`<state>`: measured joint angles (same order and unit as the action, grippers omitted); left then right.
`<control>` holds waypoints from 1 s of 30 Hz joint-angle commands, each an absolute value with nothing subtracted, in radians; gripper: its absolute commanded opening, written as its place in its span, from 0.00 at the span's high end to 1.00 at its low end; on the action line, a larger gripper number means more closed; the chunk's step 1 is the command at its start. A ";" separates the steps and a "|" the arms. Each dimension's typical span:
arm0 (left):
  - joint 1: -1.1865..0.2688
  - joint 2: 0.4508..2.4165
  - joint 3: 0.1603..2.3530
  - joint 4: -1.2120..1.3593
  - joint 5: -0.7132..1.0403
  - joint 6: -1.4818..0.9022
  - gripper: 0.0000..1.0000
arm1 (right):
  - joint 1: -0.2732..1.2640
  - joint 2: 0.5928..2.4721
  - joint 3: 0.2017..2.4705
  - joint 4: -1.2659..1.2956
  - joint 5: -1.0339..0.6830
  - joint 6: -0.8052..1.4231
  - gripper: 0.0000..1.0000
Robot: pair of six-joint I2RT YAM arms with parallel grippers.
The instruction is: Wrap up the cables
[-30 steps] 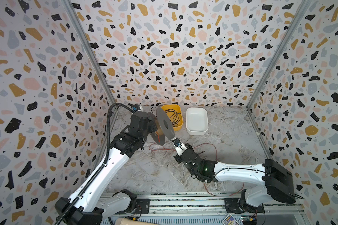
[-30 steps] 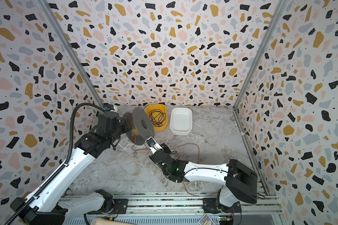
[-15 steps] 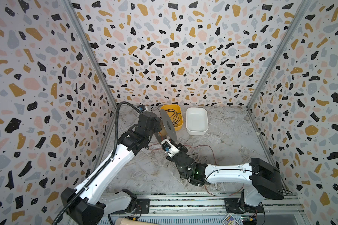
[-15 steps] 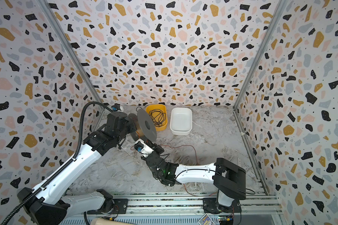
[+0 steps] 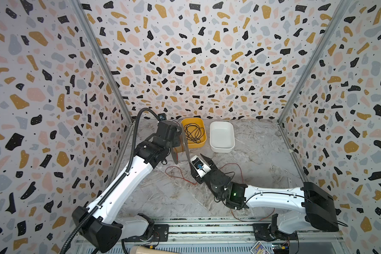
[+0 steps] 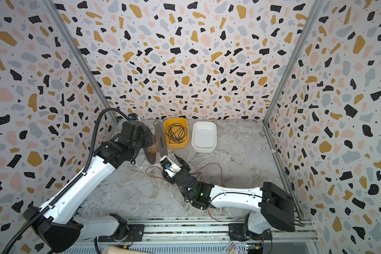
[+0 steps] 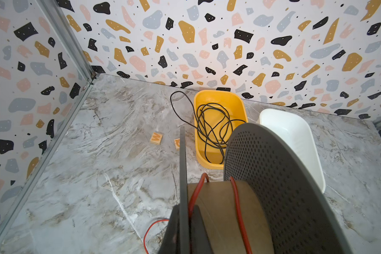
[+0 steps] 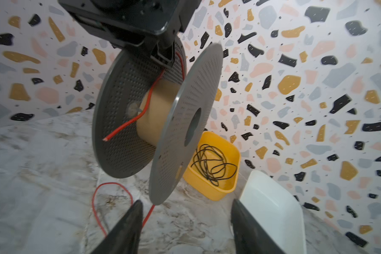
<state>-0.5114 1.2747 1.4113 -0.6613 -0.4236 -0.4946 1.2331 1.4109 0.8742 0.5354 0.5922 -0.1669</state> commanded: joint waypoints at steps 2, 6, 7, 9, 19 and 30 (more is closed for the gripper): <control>-0.506 1.254 1.528 -0.628 -0.388 -0.444 1.00 | 1.108 1.301 0.861 0.293 0.304 0.054 0.29; -0.506 1.247 1.565 -0.638 -0.367 -0.436 1.00 | 1.041 1.216 0.842 0.181 0.154 0.201 0.27; -0.505 1.244 1.569 -0.636 -0.359 -0.434 1.00 | 1.022 1.204 0.847 0.138 0.110 0.260 0.27; -0.506 1.241 1.575 -0.631 -0.356 -0.431 1.00 | 1.009 1.186 0.851 0.074 0.079 0.354 0.27; -0.505 1.208 1.560 -0.584 -0.351 -0.423 1.00 | 1.004 1.144 0.616 0.288 -0.020 0.819 0.26; -0.505 1.168 1.533 -0.561 -0.305 -0.410 1.00 | 0.927 1.310 0.552 0.637 -0.088 1.050 0.20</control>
